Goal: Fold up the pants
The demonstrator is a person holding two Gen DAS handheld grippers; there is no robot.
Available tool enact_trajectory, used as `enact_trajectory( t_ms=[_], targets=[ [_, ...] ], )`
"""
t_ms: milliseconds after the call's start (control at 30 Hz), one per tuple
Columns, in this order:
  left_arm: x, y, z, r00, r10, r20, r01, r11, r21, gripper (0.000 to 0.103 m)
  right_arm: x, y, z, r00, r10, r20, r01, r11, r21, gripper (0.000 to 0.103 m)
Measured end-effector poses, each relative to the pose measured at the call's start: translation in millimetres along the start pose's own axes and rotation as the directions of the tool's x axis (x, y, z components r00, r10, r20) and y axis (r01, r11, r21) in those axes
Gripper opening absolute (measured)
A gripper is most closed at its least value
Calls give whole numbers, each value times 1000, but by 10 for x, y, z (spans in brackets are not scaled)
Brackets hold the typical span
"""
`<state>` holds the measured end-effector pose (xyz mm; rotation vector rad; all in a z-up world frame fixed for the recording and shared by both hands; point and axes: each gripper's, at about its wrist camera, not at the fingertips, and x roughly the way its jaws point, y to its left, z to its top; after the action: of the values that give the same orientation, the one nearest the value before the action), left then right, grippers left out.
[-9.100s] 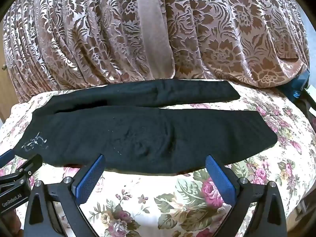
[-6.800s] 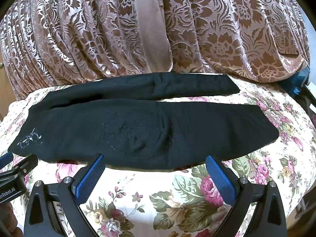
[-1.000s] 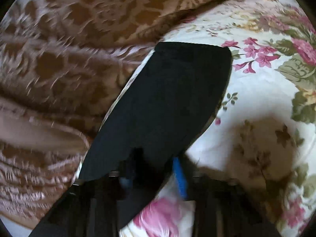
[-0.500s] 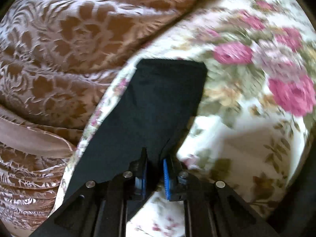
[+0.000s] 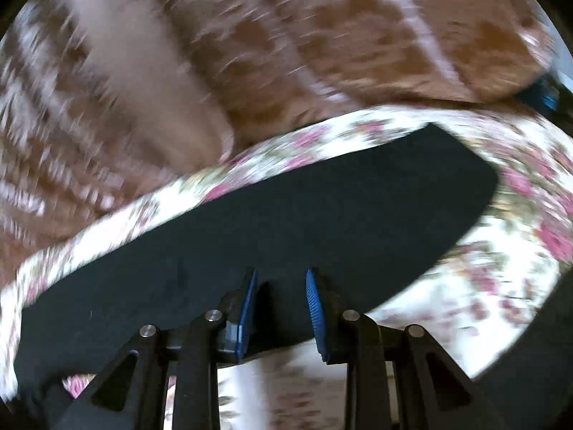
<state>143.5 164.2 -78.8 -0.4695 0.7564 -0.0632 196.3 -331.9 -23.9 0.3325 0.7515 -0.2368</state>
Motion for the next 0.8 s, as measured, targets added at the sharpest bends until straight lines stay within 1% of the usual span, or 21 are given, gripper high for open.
enact_trajectory(
  t_ms=[67,133,233,300,333,400,467,500,600,633,667,800],
  targets=[
    [-32,48,115,1000,-22,5,22,999,-40,100,87,129,-43,1000,-22,-22,20,997,-71,28],
    [-44,98,303,1000,-4,20,5,998,-60,100,156,183,-66,998,-46,-43,41,994,-100,29],
    [4,149,622,997,58,50,-55,996,-64,100,210,140,-98,997,-39,-70,32,995,-98,32],
    [119,194,880,993,103,56,-100,993,-59,100,232,126,-108,997,-36,-72,29,995,-94,32],
    [170,250,981,990,129,60,-126,991,-50,100,207,162,-148,997,-39,-68,32,995,-96,32],
    [297,354,1228,978,199,70,-198,980,-18,100,225,190,-167,997,-48,-60,42,994,-105,32],
    [410,435,1391,974,217,68,-218,976,6,100,204,200,-189,997,-50,-54,45,993,-105,32],
    [506,497,1500,972,229,49,-230,973,20,100,204,200,-193,997,-51,-51,45,993,-105,33],
    [683,678,1660,965,258,36,-259,966,12,99,225,179,-183,998,-39,-50,34,995,-92,33],
    [727,725,1697,962,269,35,-270,963,4,96,229,158,-180,998,-29,-48,25,996,-81,33],
    [777,760,1730,961,274,32,-274,962,-3,96,231,147,-179,999,-23,-46,19,997,-74,33],
    [1016,899,1833,965,264,0,-264,964,-36,94,231,124,-174,999,-13,-41,10,998,-61,33]
  ],
)
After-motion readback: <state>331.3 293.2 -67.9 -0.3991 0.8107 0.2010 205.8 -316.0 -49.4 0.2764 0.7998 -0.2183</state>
